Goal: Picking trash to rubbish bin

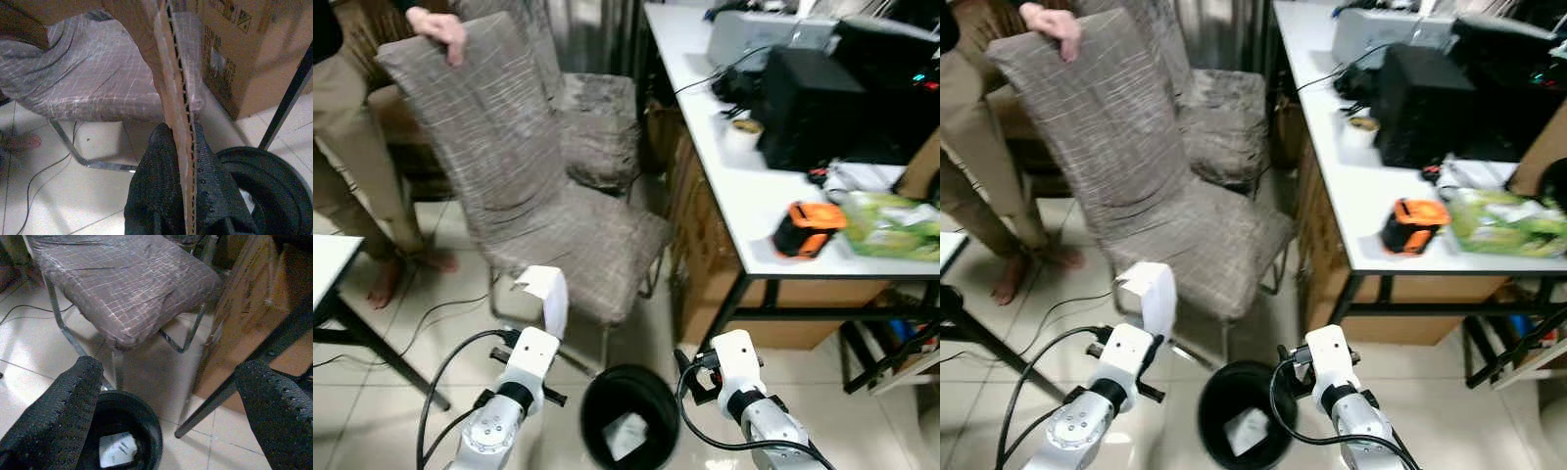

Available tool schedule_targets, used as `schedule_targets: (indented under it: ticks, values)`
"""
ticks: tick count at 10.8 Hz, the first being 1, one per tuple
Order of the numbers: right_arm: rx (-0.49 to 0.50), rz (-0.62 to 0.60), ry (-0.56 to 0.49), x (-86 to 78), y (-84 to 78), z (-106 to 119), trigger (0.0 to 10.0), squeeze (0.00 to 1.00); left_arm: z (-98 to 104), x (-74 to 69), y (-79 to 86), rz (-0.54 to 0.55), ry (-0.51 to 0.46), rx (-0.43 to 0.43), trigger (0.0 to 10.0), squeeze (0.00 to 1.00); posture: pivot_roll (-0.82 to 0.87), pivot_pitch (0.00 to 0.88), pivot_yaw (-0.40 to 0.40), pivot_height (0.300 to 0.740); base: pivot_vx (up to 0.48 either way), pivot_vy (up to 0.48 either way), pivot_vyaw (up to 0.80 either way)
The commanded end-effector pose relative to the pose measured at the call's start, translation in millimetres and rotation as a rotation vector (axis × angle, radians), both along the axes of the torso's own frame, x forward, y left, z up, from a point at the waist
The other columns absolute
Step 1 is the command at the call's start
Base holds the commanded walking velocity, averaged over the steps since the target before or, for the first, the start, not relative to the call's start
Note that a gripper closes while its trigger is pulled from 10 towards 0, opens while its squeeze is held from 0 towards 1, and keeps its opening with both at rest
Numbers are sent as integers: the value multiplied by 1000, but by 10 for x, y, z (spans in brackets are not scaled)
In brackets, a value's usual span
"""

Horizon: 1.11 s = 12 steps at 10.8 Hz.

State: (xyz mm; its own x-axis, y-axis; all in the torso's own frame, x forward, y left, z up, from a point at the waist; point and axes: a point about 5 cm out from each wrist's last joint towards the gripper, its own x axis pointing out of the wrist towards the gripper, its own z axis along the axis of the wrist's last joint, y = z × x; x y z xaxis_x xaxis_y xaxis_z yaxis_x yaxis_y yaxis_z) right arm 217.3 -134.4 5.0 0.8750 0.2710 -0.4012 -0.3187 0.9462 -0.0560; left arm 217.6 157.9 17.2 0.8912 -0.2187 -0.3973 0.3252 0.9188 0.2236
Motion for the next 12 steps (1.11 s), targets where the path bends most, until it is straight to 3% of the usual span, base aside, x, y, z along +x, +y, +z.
schedule_targets:
  ticks: [1,6,8,9,12]
  values:
    - [-9,-16,5,4,-48,-10,10000,0,27,12,-71,-35,-15,-1,10000,0,-100,0,-63,740,0,-480,0]
    - [-7,-27,-1,10,-33,-3,10000,0,41,61,-78,-38,-21,0,10000,0,-107,0,-53,740,0,-480,0]
    - [-7,-31,1,8,-28,-9,10000,0,4,117,-3,57,49,-60,10000,0,-112,0,-49,740,0,240,0]
    - [-7,-33,-1,14,-26,-3,10000,0,11,136,12,54,46,-51,10000,0,-112,0,-46,740,0,480,0]
    - [-7,-42,2,5,-30,-15,10000,0,55,163,20,25,13,-21,10000,0,-111,0,-38,740,0,0,0]
